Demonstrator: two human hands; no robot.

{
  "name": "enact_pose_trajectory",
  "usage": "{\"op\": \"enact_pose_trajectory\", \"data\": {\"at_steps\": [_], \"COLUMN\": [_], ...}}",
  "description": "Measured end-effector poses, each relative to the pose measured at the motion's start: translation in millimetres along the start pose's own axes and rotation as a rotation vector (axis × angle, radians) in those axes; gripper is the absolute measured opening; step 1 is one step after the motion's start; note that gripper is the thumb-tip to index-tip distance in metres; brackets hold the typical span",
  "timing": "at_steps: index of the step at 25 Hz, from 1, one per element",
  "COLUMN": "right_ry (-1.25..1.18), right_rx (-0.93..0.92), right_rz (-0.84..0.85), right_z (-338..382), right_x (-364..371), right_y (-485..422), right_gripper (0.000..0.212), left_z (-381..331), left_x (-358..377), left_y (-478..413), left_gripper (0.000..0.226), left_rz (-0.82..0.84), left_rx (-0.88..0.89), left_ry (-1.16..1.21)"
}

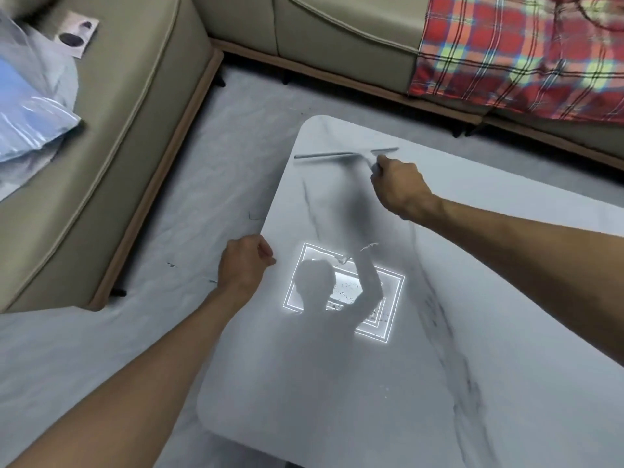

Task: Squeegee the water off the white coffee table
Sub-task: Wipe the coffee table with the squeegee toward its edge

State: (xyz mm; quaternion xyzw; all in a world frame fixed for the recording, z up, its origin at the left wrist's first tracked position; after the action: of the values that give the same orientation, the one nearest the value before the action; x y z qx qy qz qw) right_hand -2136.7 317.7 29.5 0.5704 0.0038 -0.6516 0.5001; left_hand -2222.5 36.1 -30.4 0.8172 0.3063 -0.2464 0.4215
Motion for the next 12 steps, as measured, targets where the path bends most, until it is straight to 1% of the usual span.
{"op": "enact_pose_trajectory", "data": {"at_steps": [2,4,5,7,9,10,12], "right_ry": [-0.087,-0.062,-0.027,0.071,0.196,0.251,0.348], "right_rx": [0.086,0.097,0.057,-0.085,-0.228,-0.267,-0.291], "right_rz": [-0.026,-0.047,-0.046,-0.007,0.079,0.129,0.219], "right_z": [23.2,33.6,35.0,30.9,16.3,5.7,-18.9], "right_x": [16.8,37.9,48.9,69.3,87.6,93.0,90.5], "right_y": [-23.5,-24.1,-16.1,11.7,43.3,57.9,84.2], "right_gripper": [0.032,0.040,0.043,0.047,0.053,0.055,0.054], "left_z": [13.7,25.5,30.8,38.2,41.0,41.0,39.4], "left_x": [-4.5,-9.7,-12.0,-16.0,-16.5,-15.1,-10.6], "left_y": [4.4,6.8,7.7,9.8,11.8,13.0,16.1], "left_gripper": [0.011,0.014,0.019,0.030,0.031,0.030,0.042], "left_rz": [0.025,0.011,-0.003,-0.027,-0.013,0.008,0.051], "left_rx": [-0.016,-0.052,-0.082,-0.152,-0.211,-0.234,-0.286], "left_ry": [0.065,0.085,0.097,0.098,0.030,-0.023,-0.110]}}
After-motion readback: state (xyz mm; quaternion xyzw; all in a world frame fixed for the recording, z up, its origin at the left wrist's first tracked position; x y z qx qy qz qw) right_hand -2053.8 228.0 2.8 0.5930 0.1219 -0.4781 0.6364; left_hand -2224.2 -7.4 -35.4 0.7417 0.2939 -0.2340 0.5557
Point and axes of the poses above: each hand's wrist, its own y-axis away from the middle knuckle, its own x-axis out of the palm, z = x × y, the point moved 5 cm from there along -y, towards the middle knuckle, and after that the axes turned 8 degrees about z, right-handed, at the moved point
